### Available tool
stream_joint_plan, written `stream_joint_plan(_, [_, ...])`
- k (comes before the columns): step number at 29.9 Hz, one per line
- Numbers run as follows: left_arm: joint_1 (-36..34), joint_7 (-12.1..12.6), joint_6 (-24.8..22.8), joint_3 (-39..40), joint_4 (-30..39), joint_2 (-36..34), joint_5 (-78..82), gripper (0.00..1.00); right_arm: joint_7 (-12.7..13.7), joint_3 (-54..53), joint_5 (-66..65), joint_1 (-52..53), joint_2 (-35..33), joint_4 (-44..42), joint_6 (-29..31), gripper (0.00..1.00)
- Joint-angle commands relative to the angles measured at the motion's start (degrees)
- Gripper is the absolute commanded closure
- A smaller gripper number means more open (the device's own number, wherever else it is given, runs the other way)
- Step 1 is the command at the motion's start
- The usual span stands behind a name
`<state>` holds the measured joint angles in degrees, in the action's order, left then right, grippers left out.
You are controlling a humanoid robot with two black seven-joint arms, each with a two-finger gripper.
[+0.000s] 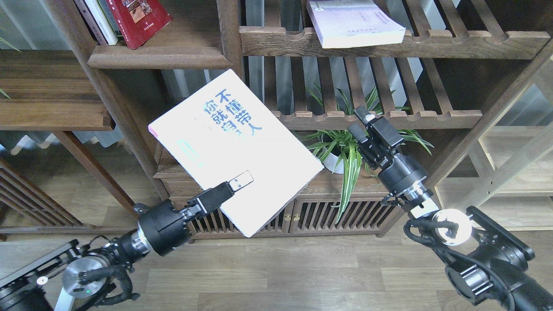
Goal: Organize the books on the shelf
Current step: 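Release the right gripper and carry the white book with the left gripper, then raise the white book with the left gripper onto the upper shelf beside the red book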
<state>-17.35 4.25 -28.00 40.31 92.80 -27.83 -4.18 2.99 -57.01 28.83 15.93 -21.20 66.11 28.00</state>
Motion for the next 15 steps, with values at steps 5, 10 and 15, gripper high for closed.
stream_joint_plan(5, [2.41,0.23,0.0,9.41,6.24,-16.35,6.19,1.0,0.62,-0.82,-0.79,2.78,-1.56,-3.96,0.0,0.2])
stream_joint_plan(10, [4.52,0.84,0.0,18.29,7.13,-23.75,6.9,1.0,0.53,-0.91,-1.5,3.23,-2.62,-4.76,0.0,0.2])
stream_joint_plan(15, [4.52,1.9,0.0,28.66,8.19,-32.44,6.9,1.0,0.53,-0.82,-1.76,3.05,-5.25,-5.02,0.0,0.2])
